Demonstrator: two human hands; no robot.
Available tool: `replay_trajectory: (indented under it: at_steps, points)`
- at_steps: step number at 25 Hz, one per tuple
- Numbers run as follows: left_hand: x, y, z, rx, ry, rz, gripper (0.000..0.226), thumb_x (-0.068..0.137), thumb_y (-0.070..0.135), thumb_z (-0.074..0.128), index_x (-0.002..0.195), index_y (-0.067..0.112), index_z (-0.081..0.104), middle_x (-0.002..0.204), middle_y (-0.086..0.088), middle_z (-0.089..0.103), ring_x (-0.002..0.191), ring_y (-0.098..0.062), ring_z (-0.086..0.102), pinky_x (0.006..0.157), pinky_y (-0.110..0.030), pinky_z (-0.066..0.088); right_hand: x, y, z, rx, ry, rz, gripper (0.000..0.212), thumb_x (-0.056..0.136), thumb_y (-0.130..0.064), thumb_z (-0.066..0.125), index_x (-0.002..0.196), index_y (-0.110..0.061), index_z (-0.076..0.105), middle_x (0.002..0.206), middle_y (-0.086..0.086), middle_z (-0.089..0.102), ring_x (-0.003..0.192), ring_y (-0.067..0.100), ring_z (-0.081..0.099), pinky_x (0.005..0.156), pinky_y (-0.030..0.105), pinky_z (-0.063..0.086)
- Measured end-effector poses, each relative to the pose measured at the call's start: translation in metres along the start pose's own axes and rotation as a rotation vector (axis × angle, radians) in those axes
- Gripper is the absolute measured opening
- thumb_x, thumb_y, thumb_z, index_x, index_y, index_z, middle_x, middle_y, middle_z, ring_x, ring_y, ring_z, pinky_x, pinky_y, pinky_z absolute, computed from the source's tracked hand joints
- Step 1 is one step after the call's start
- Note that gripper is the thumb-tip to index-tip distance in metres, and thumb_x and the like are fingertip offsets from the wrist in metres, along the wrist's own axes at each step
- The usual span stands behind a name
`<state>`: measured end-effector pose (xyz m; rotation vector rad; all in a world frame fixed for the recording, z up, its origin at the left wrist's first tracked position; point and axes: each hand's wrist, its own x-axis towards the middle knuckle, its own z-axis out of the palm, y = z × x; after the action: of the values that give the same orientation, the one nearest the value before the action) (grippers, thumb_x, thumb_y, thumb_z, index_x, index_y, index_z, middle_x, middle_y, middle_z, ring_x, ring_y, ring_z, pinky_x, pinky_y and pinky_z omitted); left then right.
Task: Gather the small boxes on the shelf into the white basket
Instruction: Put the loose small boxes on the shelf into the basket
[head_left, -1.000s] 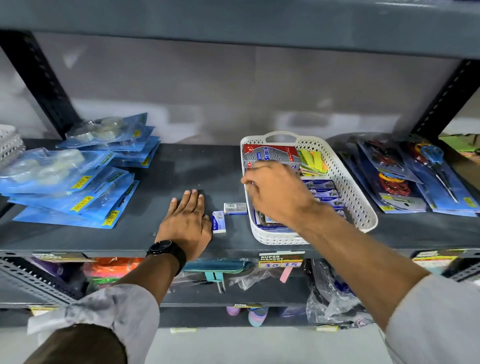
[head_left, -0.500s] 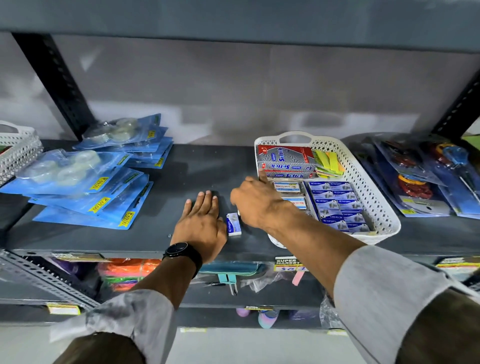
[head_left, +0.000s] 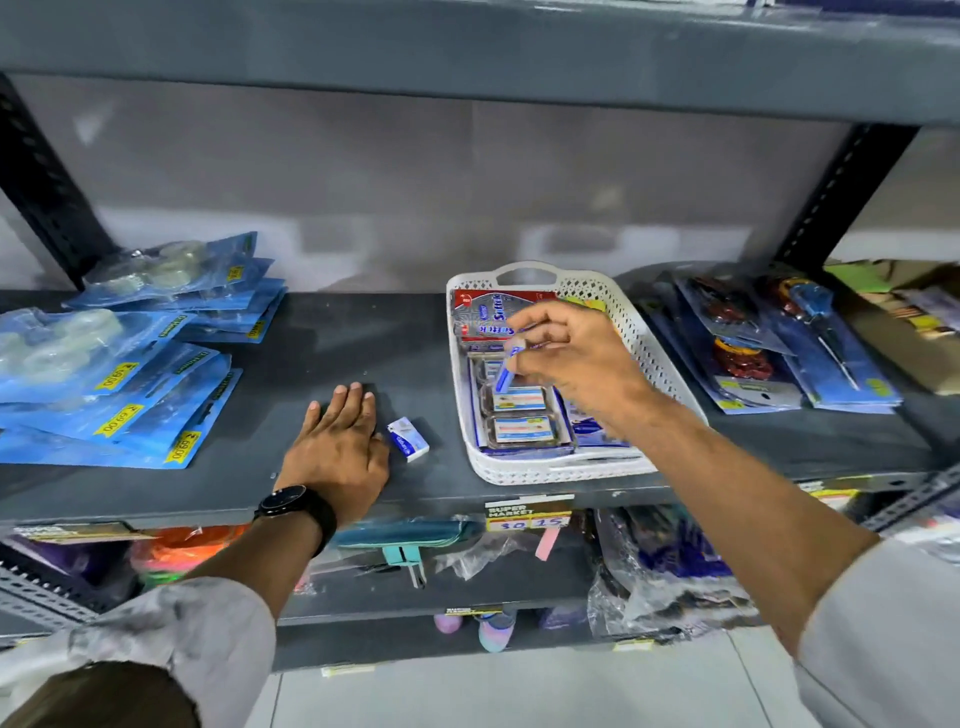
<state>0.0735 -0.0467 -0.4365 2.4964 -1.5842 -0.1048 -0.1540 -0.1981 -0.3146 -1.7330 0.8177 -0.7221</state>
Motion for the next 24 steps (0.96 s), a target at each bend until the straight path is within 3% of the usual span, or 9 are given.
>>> replay_trajectory:
  at_steps: [2,5,7,10,13,16,18,21,24]
  points:
    - [0.000,0.000,0.000,0.003,0.001,-0.003,0.063,0.101,0.032,0.028,0.158,0.009,0.017,0.169,-0.006,0.010,0.157,-0.019,0.003,0.128,-0.040,0.002,-0.009,0.012,-0.036,0.061,0.031,0.068,0.036,0.078,0.009,0.075,0.100,-0.019,0.076,0.085,0.005,0.078,0.076,0.017,0.073,0.073,0.030,0.063]
    - [-0.001,0.000,0.001,0.017,0.002,-0.001,0.063,0.100,0.032,0.027,0.158,0.008,0.017,0.169,-0.006,0.010,0.157,-0.020,0.004,0.128,-0.040,0.003,-0.023,0.032,-0.081,-0.167,0.132,0.141,0.031,0.076,0.008,0.075,0.083,-0.021,0.078,0.081,0.008,0.076,0.065,0.014,0.066,0.066,0.030,0.058]
    - [0.001,0.001,0.001,0.014,0.005,-0.001,0.063,0.100,0.031,0.027,0.158,0.008,0.018,0.169,-0.007,0.011,0.157,-0.020,0.004,0.128,-0.040,0.003,-0.030,0.043,-0.101,-0.398,0.159,0.193,0.026,0.071,0.002,0.078,0.073,-0.024,0.077,0.076,-0.001,0.078,0.054,0.010,0.062,0.057,0.029,0.054]
    - [0.001,0.001,0.002,0.010,0.013,0.000,0.062,0.100,0.030,0.029,0.158,0.008,0.020,0.169,-0.007,0.013,0.157,-0.020,0.006,0.128,-0.041,0.004,-0.037,0.051,-0.109,-0.564,0.137,0.238,0.025,0.067,-0.001,0.080,0.067,-0.026,0.076,0.054,-0.022,0.069,0.034,-0.001,0.051,0.036,0.013,0.036]
    - [0.000,0.000,0.002,0.012,0.013,0.001,0.064,0.099,0.033,0.024,0.158,0.007,0.021,0.168,-0.008,0.014,0.157,-0.021,0.007,0.128,-0.041,0.004,-0.033,0.056,-0.107,-0.596,0.161,0.241,0.026,0.071,0.001,0.077,0.067,-0.024,0.076,0.050,-0.016,0.067,0.029,0.002,0.049,0.032,0.014,0.035]
    - [0.002,0.000,0.002,0.014,0.014,0.010,0.063,0.100,0.033,0.024,0.157,0.007,0.022,0.168,-0.009,0.015,0.156,-0.021,0.008,0.127,-0.042,0.005,-0.029,0.060,-0.104,-0.618,0.114,0.258,0.027,0.077,0.004,0.073,0.070,-0.022,0.076,0.065,-0.008,0.069,0.033,0.003,0.053,0.035,0.016,0.041]
    - [0.002,0.001,0.002,0.007,0.015,0.003,0.060,0.102,0.030,0.028,0.158,0.008,0.021,0.169,-0.008,0.014,0.157,-0.020,0.006,0.127,-0.041,0.004,-0.027,0.061,-0.104,-0.698,0.085,0.219,0.030,0.081,0.003,0.074,0.071,-0.025,0.073,0.076,-0.005,0.067,0.047,0.001,0.060,0.041,0.015,0.045]
    - [0.001,0.002,0.002,-0.010,0.021,0.002,0.060,0.102,0.029,0.029,0.158,0.009,0.021,0.169,-0.007,0.013,0.157,-0.019,0.006,0.127,-0.040,0.002,-0.026,0.062,-0.103,-0.902,0.055,0.186,0.030,0.083,0.001,0.070,0.083,-0.029,0.073,0.101,0.003,0.059,0.089,0.015,0.062,0.070,0.023,0.051]
    - [0.001,0.003,0.001,-0.018,0.029,0.002,0.060,0.102,0.030,0.029,0.158,0.009,0.021,0.169,-0.007,0.014,0.157,-0.019,0.006,0.128,-0.039,0.003,-0.025,0.061,-0.098,-1.045,0.009,0.137,0.023,0.084,-0.002,0.070,0.092,-0.023,0.076,0.110,0.010,0.067,0.100,0.028,0.067,0.089,0.035,0.057]
